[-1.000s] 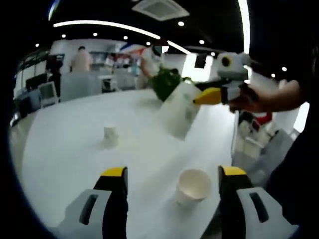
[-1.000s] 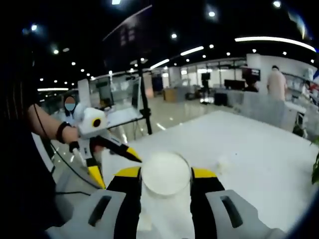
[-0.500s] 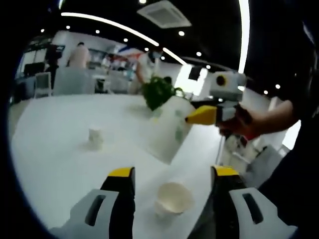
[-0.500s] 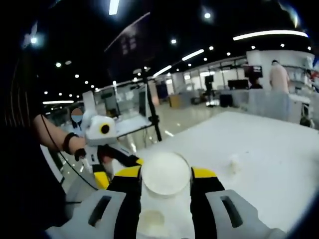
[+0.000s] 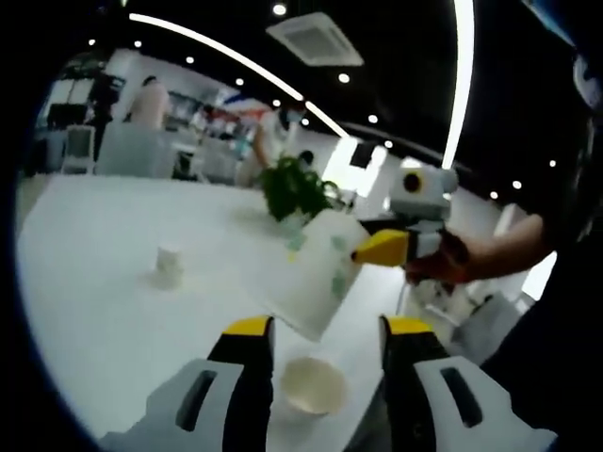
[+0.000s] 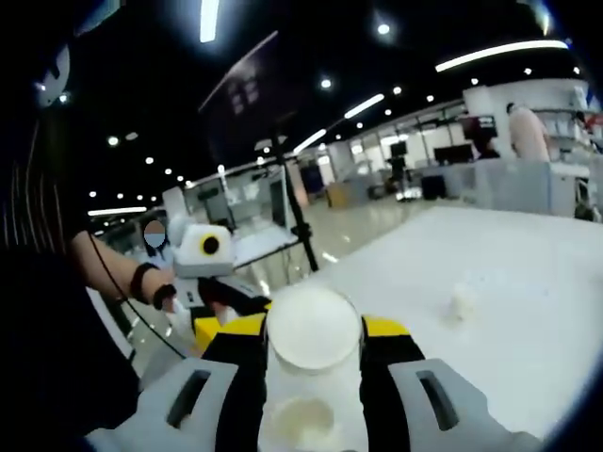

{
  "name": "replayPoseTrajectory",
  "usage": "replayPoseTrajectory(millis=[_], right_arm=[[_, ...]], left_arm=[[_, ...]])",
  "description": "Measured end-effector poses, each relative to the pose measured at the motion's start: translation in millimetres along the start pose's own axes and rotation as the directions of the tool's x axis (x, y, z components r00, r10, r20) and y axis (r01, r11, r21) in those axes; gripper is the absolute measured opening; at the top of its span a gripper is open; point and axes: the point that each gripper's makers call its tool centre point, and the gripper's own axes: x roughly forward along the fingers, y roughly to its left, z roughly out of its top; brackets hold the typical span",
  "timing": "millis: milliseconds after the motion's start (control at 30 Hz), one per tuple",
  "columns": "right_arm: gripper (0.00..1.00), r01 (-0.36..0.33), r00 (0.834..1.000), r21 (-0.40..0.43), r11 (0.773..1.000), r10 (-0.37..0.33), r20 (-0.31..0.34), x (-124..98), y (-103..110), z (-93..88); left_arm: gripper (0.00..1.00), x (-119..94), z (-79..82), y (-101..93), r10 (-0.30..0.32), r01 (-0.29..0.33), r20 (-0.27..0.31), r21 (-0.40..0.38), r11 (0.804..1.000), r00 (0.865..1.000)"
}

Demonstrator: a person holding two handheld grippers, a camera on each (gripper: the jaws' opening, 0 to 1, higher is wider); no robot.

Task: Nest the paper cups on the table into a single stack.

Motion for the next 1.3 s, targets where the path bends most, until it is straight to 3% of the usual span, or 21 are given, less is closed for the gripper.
replayPoseTrajectory(millis=[367,633,867,1300], right_arm=[[0.34,-0.014,0.999,0.088,0.996,0.011,0.037,-8.3,-2.0,-4.5],[0.34,-0.041,0.999,0.094,0.995,0.038,0.033,-7.2,4.7,-9.0],[0.34,-0.057,0.998,0.088,0.995,0.054,0.036,-7.2,5.6,-11.9],[0.34,-0.112,0.992,0.118,0.987,0.104,0.072,-11.7,13.1,-13.1]], left_arm=[[0.31,-1.0,3.7,-2.3,-0.019,0.02,0.037,-0.022,1.0,0.999],[0.25,-4.8,2.8,2.6,-0.012,0.014,0.043,-0.039,0.999,0.999],[0.2,-8.9,9.0,6.9,-0.003,0.009,0.087,-0.062,0.998,0.996],[0.11,-15.7,17.1,-0.8,-0.065,0.081,0.14,-0.114,0.99,0.988]])
